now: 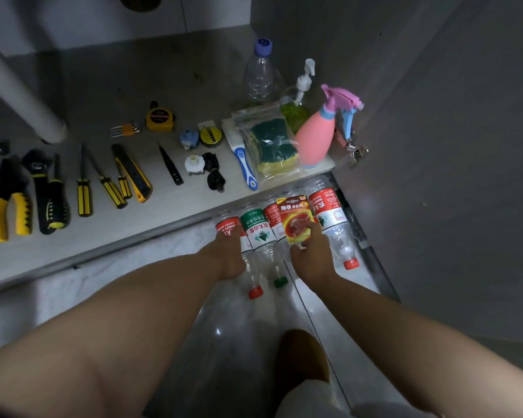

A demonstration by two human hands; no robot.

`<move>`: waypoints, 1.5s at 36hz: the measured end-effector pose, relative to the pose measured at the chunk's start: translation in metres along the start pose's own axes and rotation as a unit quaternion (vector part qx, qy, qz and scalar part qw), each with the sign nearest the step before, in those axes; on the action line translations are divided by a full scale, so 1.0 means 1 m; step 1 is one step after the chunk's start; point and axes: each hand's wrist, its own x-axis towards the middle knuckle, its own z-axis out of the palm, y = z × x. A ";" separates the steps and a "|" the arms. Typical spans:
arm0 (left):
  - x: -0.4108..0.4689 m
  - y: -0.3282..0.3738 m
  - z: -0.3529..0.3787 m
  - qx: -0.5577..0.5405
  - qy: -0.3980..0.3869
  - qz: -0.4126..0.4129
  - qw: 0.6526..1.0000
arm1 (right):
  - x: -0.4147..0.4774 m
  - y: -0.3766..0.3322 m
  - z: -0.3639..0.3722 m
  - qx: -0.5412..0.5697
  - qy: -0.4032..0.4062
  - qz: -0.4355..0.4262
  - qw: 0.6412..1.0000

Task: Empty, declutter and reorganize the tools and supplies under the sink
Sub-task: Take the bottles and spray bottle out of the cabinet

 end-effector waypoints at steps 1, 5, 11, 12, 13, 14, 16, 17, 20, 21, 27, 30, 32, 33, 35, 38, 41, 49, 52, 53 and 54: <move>-0.001 0.000 -0.002 0.035 -0.004 0.009 0.999 | -0.001 -0.001 -0.002 -0.011 -0.010 -0.009 1.000; -0.004 0.005 -0.014 0.143 0.001 0.040 0.989 | -0.005 -0.009 -0.013 -0.119 -0.080 -0.093 0.985; -0.008 0.026 -0.041 0.188 0.029 0.139 0.972 | -0.008 -0.042 -0.049 -0.251 -0.125 -0.220 0.934; -0.009 0.031 -0.046 0.192 0.039 0.158 0.968 | -0.006 -0.052 -0.058 -0.271 -0.105 -0.245 0.925; -0.010 0.037 -0.051 0.192 0.048 0.177 0.964 | -0.002 -0.062 -0.066 -0.291 -0.082 -0.268 0.915; -0.011 0.042 -0.057 0.189 0.056 0.193 0.961 | 0.003 -0.074 -0.076 -0.306 -0.057 -0.286 0.906; -0.014 0.051 -0.067 0.183 0.074 0.219 0.956 | 0.013 -0.098 -0.094 -0.327 0.011 -0.313 0.892; -0.014 0.054 -0.073 0.179 0.089 0.232 0.952 | 0.020 -0.110 -0.104 -0.342 0.057 -0.329 0.878; -0.014 0.058 -0.088 0.155 0.134 0.259 0.944 | 0.042 -0.144 -0.129 -0.415 0.175 -0.329 0.830; -0.013 0.058 -0.092 0.144 0.144 0.264 0.943 | 0.050 -0.153 -0.135 -0.431 0.198 -0.317 0.821; -0.003 0.053 -0.106 0.071 0.177 0.261 0.946 | 0.090 -0.187 -0.144 -0.441 0.193 -0.214 0.850; 0.000 0.051 -0.108 0.044 0.183 0.251 0.949 | 0.103 -0.190 -0.142 -0.418 0.150 -0.158 0.882; 0.001 0.051 -0.110 0.019 0.186 0.244 0.952 | 0.105 -0.189 -0.144 -0.409 0.161 -0.162 0.883; 0.001 0.051 -0.110 0.007 0.188 0.239 0.952 | 0.104 -0.189 -0.146 -0.409 0.164 -0.171 0.881; 0.001 0.053 -0.112 -0.014 0.193 0.232 0.953 | 0.101 -0.190 -0.151 -0.413 0.168 -0.192 0.874; 0.002 0.055 -0.113 -0.042 0.195 0.229 0.953 | 0.090 -0.196 -0.162 -0.422 0.182 -0.224 0.859; 0.000 0.060 -0.115 -0.081 0.195 0.231 0.950 | 0.072 -0.210 -0.174 -0.429 0.207 -0.270 0.837; -0.015 0.075 -0.129 -0.213 0.181 0.245 0.928 | 0.021 -0.265 -0.185 -0.402 0.241 -0.376 0.799; -0.026 0.077 -0.137 -0.256 0.173 0.271 0.912 | 0.009 -0.285 -0.177 -0.349 0.213 -0.356 0.840; -0.029 0.077 -0.138 -0.276 0.162 0.276 0.906 | 0.008 -0.289 -0.173 -0.324 0.195 -0.341 0.861; -0.032 0.076 -0.140 -0.293 0.153 0.279 0.901 | 0.006 -0.294 -0.168 -0.297 0.177 -0.327 0.880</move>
